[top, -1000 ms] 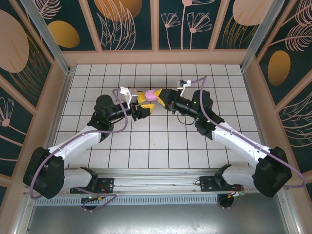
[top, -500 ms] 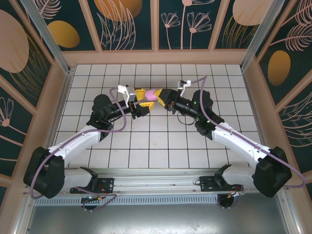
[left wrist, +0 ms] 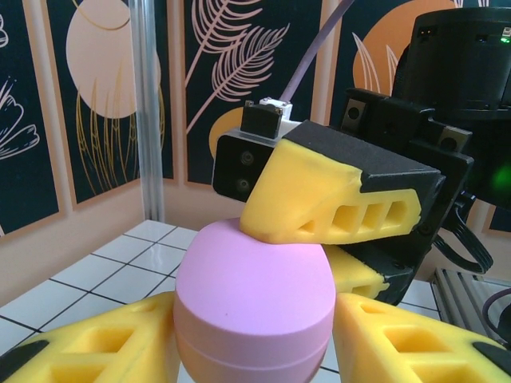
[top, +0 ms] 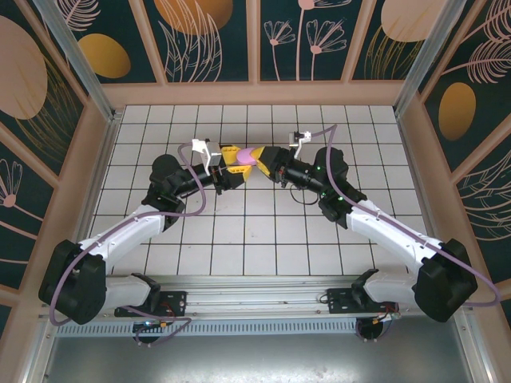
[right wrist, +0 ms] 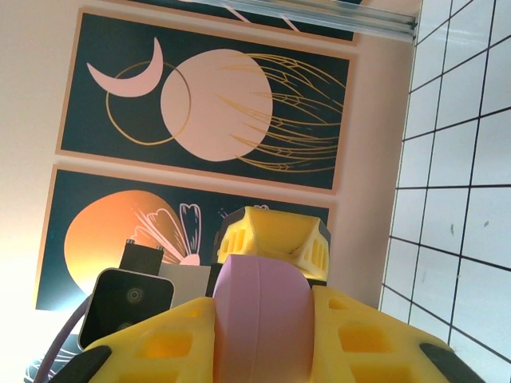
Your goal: Insert wireless bluetooth earbuds into charging case
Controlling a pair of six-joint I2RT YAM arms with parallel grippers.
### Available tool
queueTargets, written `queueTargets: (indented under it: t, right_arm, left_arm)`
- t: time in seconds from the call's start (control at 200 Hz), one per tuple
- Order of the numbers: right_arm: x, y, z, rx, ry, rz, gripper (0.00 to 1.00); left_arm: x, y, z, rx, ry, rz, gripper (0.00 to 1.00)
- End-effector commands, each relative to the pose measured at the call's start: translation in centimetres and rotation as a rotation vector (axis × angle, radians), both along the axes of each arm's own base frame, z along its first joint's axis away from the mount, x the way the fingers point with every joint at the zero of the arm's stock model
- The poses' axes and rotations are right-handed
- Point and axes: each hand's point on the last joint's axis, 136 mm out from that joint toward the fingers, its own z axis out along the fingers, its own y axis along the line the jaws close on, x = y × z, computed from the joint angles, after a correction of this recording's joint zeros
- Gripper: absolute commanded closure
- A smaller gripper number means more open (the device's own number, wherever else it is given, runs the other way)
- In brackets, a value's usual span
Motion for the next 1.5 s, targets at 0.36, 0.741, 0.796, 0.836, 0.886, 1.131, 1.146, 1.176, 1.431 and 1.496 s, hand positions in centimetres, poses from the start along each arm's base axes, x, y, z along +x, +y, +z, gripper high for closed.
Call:
queueTargets:
  t: [0.36,0.741,0.796,0.836,0.886,1.131,1.146,1.176,1.431,1.496]
  right_arm:
    - [-0.5,0.0,1.4,0.044,-0.038,0.011,0.79]
    - [-0.5,0.1,1.7,0.055,-0.043,0.013,0.74]
    - [-0.5,-0.2,2.2,0.055,-0.073,0.005,0.62]
    - [-0.5,-0.6,2.7,0.047,-0.114,-0.007,0.51]
    - [-0.5,-1.5,3.4,0.017,-0.181,-0.032,0.42]
    - [-3.2,-6.0,5.8,-0.422,-0.746,-0.174,0.39]
    - [-3.4,-6.1,5.8,-0.433,-0.766,-0.170,0.39]
    - [-4.0,-6.1,5.7,-0.448,-0.804,-0.149,0.39]
    - [-6.5,-2.4,3.6,-0.437,-0.892,0.095,0.28]
    - [-6.4,-1.7,2.8,-0.459,-0.891,0.122,0.28]
  left_arm:
    - [0.1,0.0,0.8,-0.009,-0.032,-0.012,0.49]
    - [0.1,0.0,0.7,-0.002,-0.033,-0.009,0.74]
    - [0.2,0.1,0.8,0.000,-0.032,0.003,0.78]
    - [0.2,0.1,0.7,0.008,-0.027,0.007,0.81]
    - [0.3,0.2,0.6,0.024,-0.016,0.009,0.82]
    - [-0.6,1.3,0.4,0.069,0.037,-0.046,0.82]
    - [-0.7,1.3,0.4,0.071,0.041,-0.052,0.82]
    - [-0.9,1.4,0.5,0.074,0.045,-0.067,0.82]
    - [-1.7,0.7,0.7,0.090,0.087,-0.163,0.89]
    - [-1.7,0.6,0.8,0.088,0.092,-0.176,0.89]
